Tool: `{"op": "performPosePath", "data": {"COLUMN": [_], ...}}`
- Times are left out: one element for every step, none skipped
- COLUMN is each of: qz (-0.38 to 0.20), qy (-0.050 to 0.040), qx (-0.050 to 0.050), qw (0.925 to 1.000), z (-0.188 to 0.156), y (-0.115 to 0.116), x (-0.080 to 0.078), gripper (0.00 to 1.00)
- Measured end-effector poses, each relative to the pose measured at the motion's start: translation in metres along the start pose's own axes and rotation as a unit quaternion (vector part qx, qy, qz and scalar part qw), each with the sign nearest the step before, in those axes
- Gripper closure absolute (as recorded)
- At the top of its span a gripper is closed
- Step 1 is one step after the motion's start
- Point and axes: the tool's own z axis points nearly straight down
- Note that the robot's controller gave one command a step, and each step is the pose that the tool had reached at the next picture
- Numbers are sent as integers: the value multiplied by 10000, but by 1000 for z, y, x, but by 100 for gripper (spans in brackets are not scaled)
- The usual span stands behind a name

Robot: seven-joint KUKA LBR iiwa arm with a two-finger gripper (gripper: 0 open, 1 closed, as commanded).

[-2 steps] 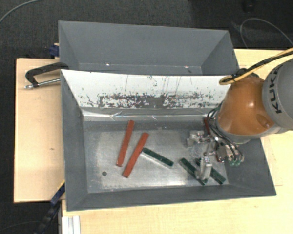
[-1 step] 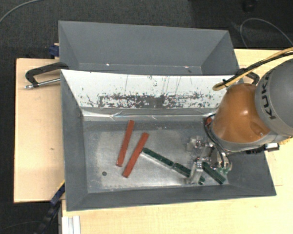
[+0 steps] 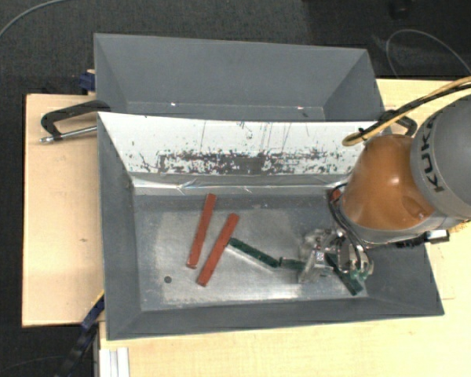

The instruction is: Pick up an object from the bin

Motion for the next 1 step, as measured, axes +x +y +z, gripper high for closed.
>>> {"op": "performPosePath", "data": {"qz": [95], "qy": [-88], "qx": [-2], "qw": [9999], "z": [-191], "y": [-21], "x": [-53], "gripper": [100]}}
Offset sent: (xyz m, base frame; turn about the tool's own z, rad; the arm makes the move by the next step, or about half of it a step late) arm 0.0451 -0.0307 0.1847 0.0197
